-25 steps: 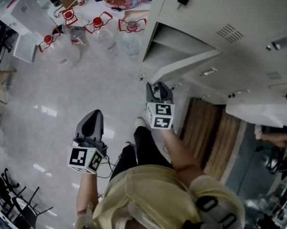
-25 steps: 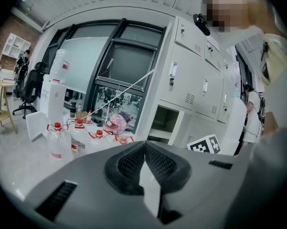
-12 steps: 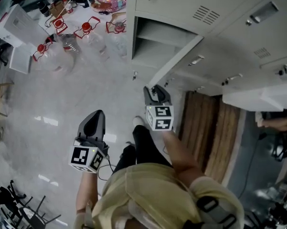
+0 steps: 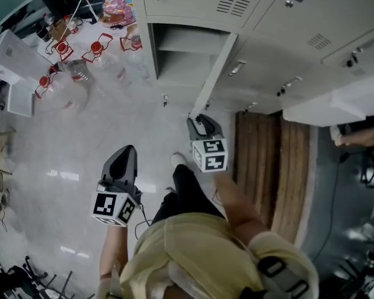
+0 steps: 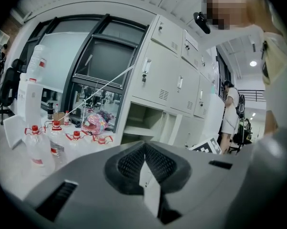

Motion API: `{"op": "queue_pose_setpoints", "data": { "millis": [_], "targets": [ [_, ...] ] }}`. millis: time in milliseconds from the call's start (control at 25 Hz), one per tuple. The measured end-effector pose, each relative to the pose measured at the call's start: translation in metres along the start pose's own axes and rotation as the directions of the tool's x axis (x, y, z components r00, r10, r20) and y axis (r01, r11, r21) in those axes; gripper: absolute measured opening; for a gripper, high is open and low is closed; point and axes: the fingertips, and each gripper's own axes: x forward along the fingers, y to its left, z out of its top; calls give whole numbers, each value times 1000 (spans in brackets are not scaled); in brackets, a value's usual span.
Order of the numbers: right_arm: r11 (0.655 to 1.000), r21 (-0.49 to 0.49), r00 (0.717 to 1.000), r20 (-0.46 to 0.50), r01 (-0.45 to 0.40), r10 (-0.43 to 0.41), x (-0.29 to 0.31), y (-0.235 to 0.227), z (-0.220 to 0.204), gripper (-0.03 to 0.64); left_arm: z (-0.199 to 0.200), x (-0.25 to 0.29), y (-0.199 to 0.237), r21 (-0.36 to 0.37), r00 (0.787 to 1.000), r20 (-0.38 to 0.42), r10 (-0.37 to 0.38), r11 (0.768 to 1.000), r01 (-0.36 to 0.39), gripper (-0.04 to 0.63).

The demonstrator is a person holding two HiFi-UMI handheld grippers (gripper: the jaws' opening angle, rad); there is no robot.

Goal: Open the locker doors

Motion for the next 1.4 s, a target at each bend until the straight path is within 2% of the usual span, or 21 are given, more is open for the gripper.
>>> {"op": "queue_pose_setpoints", "data": {
  "millis": [520,1000,1400],
  "targets": [
    [995,30,995,-31,97,-96,-35,-36,-19,152,-4,5,-21,33,998,-11,-67,997,67,3],
    [980,52,981,-39,191,-189,-60,-70,-28,152,-4,10,-28,6,995,-3,-99,995,99,3],
    [972,73,975,-25,223,-222,-88,-72,-29,152,-6,-2,-32,-1,995,1,-101,995,101,3]
  ]
}}
